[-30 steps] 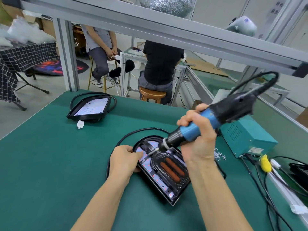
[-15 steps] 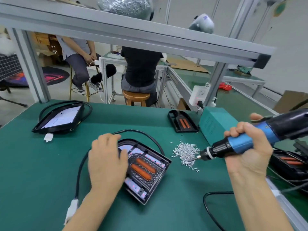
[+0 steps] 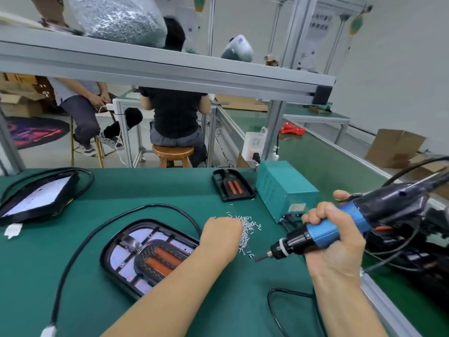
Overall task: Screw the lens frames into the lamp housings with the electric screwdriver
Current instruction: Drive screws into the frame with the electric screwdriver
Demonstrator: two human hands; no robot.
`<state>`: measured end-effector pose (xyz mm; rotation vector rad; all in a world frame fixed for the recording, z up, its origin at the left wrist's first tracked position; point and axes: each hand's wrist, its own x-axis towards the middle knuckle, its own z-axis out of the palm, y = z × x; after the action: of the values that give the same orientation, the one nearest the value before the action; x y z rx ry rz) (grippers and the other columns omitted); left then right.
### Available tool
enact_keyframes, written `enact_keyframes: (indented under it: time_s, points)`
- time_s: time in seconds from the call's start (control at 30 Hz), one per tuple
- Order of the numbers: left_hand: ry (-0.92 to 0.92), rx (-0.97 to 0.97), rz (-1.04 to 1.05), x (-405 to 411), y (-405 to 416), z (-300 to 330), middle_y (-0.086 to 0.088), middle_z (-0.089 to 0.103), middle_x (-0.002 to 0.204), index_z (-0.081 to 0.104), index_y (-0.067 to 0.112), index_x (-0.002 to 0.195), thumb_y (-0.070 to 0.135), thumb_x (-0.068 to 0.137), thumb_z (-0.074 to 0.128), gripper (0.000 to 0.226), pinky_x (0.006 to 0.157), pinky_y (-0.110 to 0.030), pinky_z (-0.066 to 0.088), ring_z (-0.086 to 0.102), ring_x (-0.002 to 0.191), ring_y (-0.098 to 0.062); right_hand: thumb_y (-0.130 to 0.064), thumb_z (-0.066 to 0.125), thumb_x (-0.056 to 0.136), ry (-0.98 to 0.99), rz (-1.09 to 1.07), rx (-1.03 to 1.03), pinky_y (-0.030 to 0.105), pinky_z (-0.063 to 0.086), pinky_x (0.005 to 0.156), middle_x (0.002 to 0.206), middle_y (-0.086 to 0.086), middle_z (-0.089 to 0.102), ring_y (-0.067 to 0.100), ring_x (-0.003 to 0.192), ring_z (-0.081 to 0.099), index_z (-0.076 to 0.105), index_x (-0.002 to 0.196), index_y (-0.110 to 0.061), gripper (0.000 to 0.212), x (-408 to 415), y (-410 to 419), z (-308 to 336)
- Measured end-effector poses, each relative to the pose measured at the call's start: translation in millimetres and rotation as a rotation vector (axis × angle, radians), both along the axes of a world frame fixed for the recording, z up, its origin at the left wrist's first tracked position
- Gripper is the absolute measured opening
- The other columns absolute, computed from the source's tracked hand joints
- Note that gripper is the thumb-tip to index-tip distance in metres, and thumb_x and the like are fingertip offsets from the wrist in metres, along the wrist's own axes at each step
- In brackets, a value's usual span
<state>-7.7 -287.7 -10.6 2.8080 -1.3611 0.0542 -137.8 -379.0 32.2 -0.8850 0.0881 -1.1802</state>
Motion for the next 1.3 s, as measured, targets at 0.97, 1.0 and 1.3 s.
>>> enact_keyframes:
  time_s: [0.97,1.0,1.3]
  points:
    - [1.604,-1.383,0.356,19,107,36,-0.013,0.071,0.074,0.065,-0.001,0.089,-0.006,0.072,0.066,0.018,0.05,-0.019,0.052,0.061,0.052,-0.011,-0.008,0.051,0.071,-0.212,0.178,0.134,0.022,0.043,0.057,0.058,-0.005,0.046,0.009,0.049,0.044,0.051,0.091,-0.019,0.023,51,47,51]
    - [1.623,-1.394,0.355,18,113,36,-0.013,0.071,0.075,0.065,-0.001,0.09,-0.004,0.067,0.068,0.024,0.05,-0.019,0.053,0.062,0.053,-0.012,-0.008,0.051,0.071,-0.22,0.197,0.134,0.022,0.042,0.058,0.058,-0.005,0.046,0.009,0.049,0.044,0.051,0.091,-0.019,0.023,57,53,53]
    - [1.632,-1.449,0.44,24,147,27,-0.017,0.072,0.079,0.07,0.0,0.082,0.0,0.056,0.069,0.025,0.049,-0.022,0.055,0.064,0.052,-0.014,-0.007,0.051,0.073,-0.203,0.313,0.139,0.022,0.043,0.058,0.06,-0.005,0.047,0.008,0.05,0.044,0.051,0.091,-0.019,0.021,90,88,53]
